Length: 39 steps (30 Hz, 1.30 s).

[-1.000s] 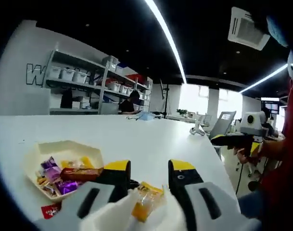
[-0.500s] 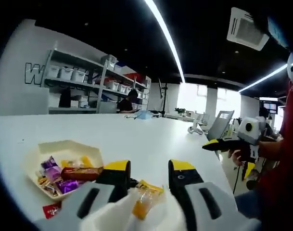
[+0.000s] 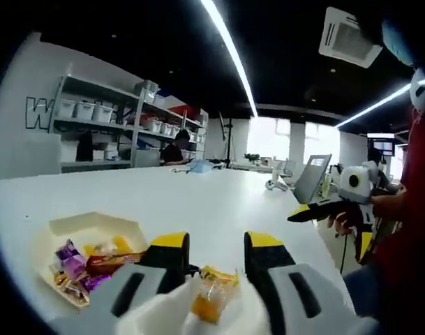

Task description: Place the target food into the container with the food tongs after gripping and lifting it, then release it inside without dropping or visibly crushing the food.

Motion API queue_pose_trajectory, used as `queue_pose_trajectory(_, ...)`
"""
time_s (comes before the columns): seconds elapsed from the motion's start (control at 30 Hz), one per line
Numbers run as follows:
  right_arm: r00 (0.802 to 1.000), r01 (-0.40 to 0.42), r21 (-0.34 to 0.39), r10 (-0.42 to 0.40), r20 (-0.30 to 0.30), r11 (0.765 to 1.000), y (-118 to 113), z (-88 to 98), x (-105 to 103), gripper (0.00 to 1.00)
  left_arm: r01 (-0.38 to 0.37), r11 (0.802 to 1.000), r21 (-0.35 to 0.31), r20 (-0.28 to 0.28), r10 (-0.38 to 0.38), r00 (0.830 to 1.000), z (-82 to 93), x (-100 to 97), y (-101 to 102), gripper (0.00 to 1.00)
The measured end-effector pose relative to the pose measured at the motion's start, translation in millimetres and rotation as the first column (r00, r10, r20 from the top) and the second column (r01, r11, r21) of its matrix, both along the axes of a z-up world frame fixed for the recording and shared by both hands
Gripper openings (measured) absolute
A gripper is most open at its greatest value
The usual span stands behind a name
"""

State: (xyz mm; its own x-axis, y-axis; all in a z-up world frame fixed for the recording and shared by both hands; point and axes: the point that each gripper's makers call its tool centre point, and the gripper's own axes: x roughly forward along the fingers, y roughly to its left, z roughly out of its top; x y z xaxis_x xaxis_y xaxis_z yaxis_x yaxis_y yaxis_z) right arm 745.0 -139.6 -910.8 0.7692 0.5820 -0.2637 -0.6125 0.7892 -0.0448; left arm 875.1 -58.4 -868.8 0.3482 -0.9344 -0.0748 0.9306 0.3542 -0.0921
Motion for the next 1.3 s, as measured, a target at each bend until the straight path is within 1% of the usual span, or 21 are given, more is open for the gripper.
queue_pose_trajectory(0.17, 1.000, 0.017, 0.015, -0.017, 0.004, 1.000, -2.0, 1.9, 0.9, 0.99, 0.035, 0.999, 0.017, 0.004, -0.035, 0.999, -7.8, -0.1, -1.2, 0.30)
queue_pose_trajectory(0.23, 1.000, 0.020, 0.024, -0.020, 0.001, 1.000, -1.9, 1.8, 1.5, 0.99, 0.066, 0.997, 0.034, 0.028, -0.067, 0.997, -10.8, -3.2, -5.2, 0.30)
queue_pose_trajectory(0.27, 1.000, 0.020, 0.024, -0.020, -0.001, 1.000, -1.8, 1.5, 1.7, 0.99, 0.086, 0.995, 0.054, 0.066, -0.090, 0.994, -11.6, -4.5, -7.8, 0.30)
queue_pose_trajectory(0.3, 1.000, 0.020, 0.021, -0.020, -0.002, 1.000, -1.9, 1.2, 2.3, 0.99, 0.096, 0.993, 0.062, 0.086, -0.101, 0.991, -11.8, -4.5, -9.0, 0.30)
queue_pose_trajectory(0.33, 1.000, 0.021, 0.020, -0.021, -0.002, 1.000, -2.0, 1.1, 2.5, 0.99, 0.101, 0.993, 0.065, 0.090, -0.107, 0.990, -12.2, -4.7, -9.6, 0.30)
queue_pose_trajectory(0.4, 1.000, 0.024, 0.019, -0.024, -0.004, 1.000, -2.4, 1.4, 4.2, 0.99, 0.128, 0.988, 0.082, 0.074, -0.135, 0.988, -16.8, -4.4, -12.6, 0.30)
queue_pose_trajectory(0.47, 1.000, 0.025, 0.023, -0.025, -0.003, 0.999, -2.5, 2.6, 5.2, 0.99, 0.142, 0.984, 0.107, 0.077, -0.151, 0.986, -22.1, -1.7, -12.4, 0.30)
queue_pose_trajectory(0.57, 1.000, 0.030, 0.027, -0.030, -0.002, 0.999, -3.4, 4.1, 6.3, 0.99, 0.149, 0.983, 0.111, 0.057, -0.156, 0.986, -25.4, 5.6, -10.7, 0.30)
queue_pose_trajectory(0.6, 1.000, 0.031, 0.029, -0.031, -0.001, 0.999, -3.6, 4.5, 6.6, 0.99, 0.150, 0.983, 0.110, 0.053, -0.157, 0.986, -25.4, 6.2, -10.6, 0.31)
queue_pose_trajectory(0.67, 0.999, 0.038, 0.038, -0.038, -0.005, 0.999, -5.3, 4.7, 7.5, 0.99, 0.167, 0.976, 0.140, 0.032, -0.173, 0.984, -31.9, 4.7, -12.5, 0.31)
queue_pose_trajectory(0.73, 0.999, 0.040, 0.046, -0.040, -0.009, 0.998, -5.8, 4.2, 8.1, 0.99, 0.179, 0.974, 0.142, 0.024, -0.184, 0.983, -32.4, 2.6, -14.8, 0.31)
queue_pose_trajectory(0.83, 0.999, 0.038, 0.051, -0.038, 0.002, 0.998, -5.2, 7.0, 8.2, 0.96, 0.171, 0.971, 0.166, 0.004, -0.174, 0.985, -34.4, 7.9, -16.2, 0.31)
queue_pose_trajectory(0.93, 0.999, 0.039, 0.059, -0.039, -0.005, 0.998, -4.7, 6.6, 8.7, 0.95, 0.174, 0.966, 0.190, -0.005, -0.176, 0.984, -37.3, 9.3, -18.2, 0.30)
queue_pose_trajectory(0.97, 0.999, 0.038, 0.058, -0.038, -0.005, 0.998, -4.4, 5.9, 8.6, 0.95, 0.184, 0.957, 0.225, 0.009, -0.190, 0.982, -42.4, 8.2, -19.1, 0.29)
queue_pose_trajectory(1.0, 0.999, 0.039, 0.056, -0.038, -0.006, 0.998, -4.4, 5.4, 8.6, 0.95, 0.190, 0.952, 0.239, 0.014, -0.199, 0.980, -44.8, 7.3, -20.4, 0.28)
queue_pose_trajectory(1.03, 0.999, 0.039, 0.055, -0.038, -0.008, 0.998, -4.4, 4.8, 8.4, 0.95, 0.195, 0.944, 0.268, 0.041, -0.214, 0.976, -46.4, 5.5, -22.7, 0.28)
queue_pose_trajectory(1.07, 0.999, 0.038, 0.055, -0.038, -0.009, 0.998, -4.3, 4.5, 8.2, 0.94, 0.184, 0.942, 0.279, 0.056, -0.207, 0.977, -45.4, 5.0, -24.7, 0.27)
queue_pose_trajectory(1.1, 0.999, 0.038, 0.055, -0.038, -0.009, 0.998, -4.5, 4.2, 8.0, 0.94, 0.183, 0.944, 0.276, 0.039, -0.201, 0.979, -45.0, 4.2, -27.0, 0.26)
queue_pose_trajectory(1.17, 0.999, 0.039, 0.055, -0.038, -0.010, 0.998, -4.7, 4.0, 7.7, 0.93, 0.175, 0.939, 0.294, 0.043, -0.196, 0.980, -46.7, 5.0, -28.0, 0.24)
queue_pose_trajectory(1.23, 0.999, 0.036, 0.055, -0.036, -0.010, 0.998, -4.4, 4.9, 7.6, 0.93, 0.142, 0.951, 0.273, -0.011, -0.144, 0.989, -46.7, 8.8, -25.4, 0.23)
queue_pose_trajectory(1.3, 0.999, 0.034, 0.051, -0.034, -0.005, 0.998, -4.3, 6.8, 7.1, 0.92, 0.106, 0.965, 0.239, -0.069, -0.092, 0.993, -44.8, 13.6, -22.9, 0.22)
